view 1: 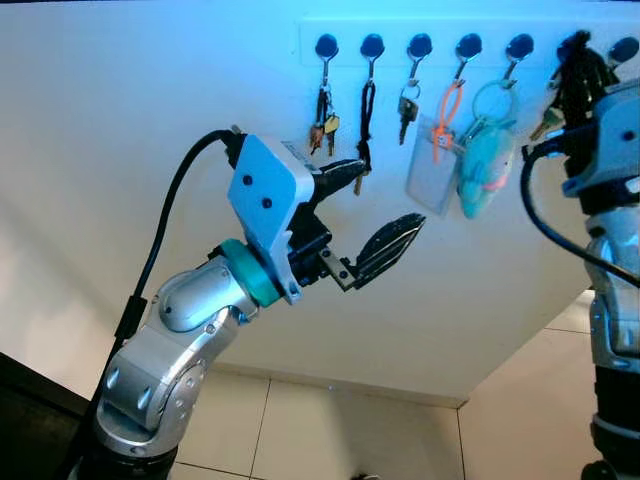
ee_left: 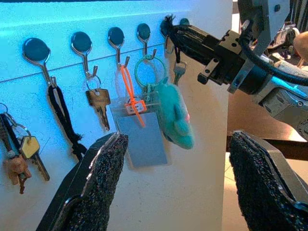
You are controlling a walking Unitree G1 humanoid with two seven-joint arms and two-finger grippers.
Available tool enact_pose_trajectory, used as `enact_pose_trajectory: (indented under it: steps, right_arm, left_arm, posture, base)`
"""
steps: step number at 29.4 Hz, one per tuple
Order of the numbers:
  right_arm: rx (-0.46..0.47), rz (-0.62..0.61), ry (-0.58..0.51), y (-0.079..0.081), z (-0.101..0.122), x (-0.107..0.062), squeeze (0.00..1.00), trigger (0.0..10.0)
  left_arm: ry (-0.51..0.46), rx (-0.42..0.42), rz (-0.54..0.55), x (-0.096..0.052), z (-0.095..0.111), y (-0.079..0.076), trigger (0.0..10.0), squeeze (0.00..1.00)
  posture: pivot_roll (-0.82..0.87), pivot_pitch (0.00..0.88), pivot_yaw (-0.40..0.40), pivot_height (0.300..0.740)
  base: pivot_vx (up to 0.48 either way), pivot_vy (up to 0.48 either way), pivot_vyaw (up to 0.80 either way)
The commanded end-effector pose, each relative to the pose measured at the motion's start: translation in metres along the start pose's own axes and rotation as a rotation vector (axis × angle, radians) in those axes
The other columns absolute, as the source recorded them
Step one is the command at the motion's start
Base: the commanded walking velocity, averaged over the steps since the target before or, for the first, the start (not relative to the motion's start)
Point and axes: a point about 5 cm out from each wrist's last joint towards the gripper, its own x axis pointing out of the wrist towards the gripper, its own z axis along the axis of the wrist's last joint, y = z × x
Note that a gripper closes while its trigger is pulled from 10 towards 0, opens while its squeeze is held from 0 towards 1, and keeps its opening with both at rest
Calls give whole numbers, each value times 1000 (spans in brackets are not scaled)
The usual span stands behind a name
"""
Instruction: Hang keys on a hook
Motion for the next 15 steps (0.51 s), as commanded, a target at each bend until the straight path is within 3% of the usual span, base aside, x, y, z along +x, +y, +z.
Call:
enact_pose_trajectory:
  steps: [1, 15]
  right_arm:
    - [2, 121, -5, 19, -1, 1, 0, 10000]
    - [3, 217, -124, 24, 18, 1, 0, 10000]
  left_arm:
    - [-5, -4, -12, -2, 2, -2, 10000, 0]
    - [-5, -10, -18, -1, 2, -3, 10000, 0]
  posture:
    - [-172, 104, 145, 740]
    - [-178, 108, 150, 740]
  base:
    - [0, 0, 0]
    - [0, 0, 0]
